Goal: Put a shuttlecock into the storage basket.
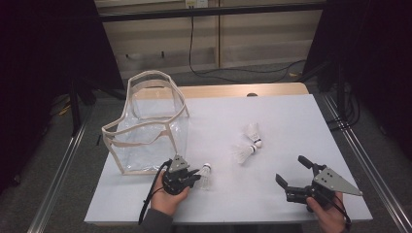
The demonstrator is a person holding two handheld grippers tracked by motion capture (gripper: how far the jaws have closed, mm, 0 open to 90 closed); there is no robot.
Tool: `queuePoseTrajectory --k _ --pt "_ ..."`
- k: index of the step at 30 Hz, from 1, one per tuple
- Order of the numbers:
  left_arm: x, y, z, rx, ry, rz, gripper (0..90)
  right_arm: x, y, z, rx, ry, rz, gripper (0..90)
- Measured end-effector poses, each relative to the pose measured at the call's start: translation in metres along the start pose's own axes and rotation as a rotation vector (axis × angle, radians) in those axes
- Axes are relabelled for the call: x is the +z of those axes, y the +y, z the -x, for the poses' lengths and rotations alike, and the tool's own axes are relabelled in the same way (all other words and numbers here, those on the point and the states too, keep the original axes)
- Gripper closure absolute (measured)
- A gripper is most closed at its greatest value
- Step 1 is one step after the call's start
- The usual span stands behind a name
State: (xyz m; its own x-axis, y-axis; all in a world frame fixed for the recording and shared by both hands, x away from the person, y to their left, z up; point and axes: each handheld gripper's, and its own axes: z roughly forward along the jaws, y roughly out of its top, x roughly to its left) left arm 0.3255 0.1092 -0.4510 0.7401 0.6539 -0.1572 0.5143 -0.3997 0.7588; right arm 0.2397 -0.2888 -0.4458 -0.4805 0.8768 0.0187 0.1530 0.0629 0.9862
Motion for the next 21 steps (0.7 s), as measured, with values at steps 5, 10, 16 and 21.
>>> queuePoseTrajectory --k 5,10,16,21 --pt "-0.001 0.001 0.001 -0.020 -0.012 -0.010 85.5 0.000 0.000 0.000 0.000 0.000 0.000 1.9" --pt "-0.003 0.003 0.000 -0.046 -0.031 -0.035 85.5 0.000 0.000 0.000 0.004 0.000 0.002 1.9" --pt "-0.007 0.005 -0.001 -0.074 -0.045 -0.047 87.2 -0.001 0.000 0.001 0.004 0.002 0.003 1.9" --pt "-0.012 0.009 -0.001 -0.081 -0.076 -0.053 87.4 -0.001 0.000 0.001 0.003 0.001 0.003 1.9"
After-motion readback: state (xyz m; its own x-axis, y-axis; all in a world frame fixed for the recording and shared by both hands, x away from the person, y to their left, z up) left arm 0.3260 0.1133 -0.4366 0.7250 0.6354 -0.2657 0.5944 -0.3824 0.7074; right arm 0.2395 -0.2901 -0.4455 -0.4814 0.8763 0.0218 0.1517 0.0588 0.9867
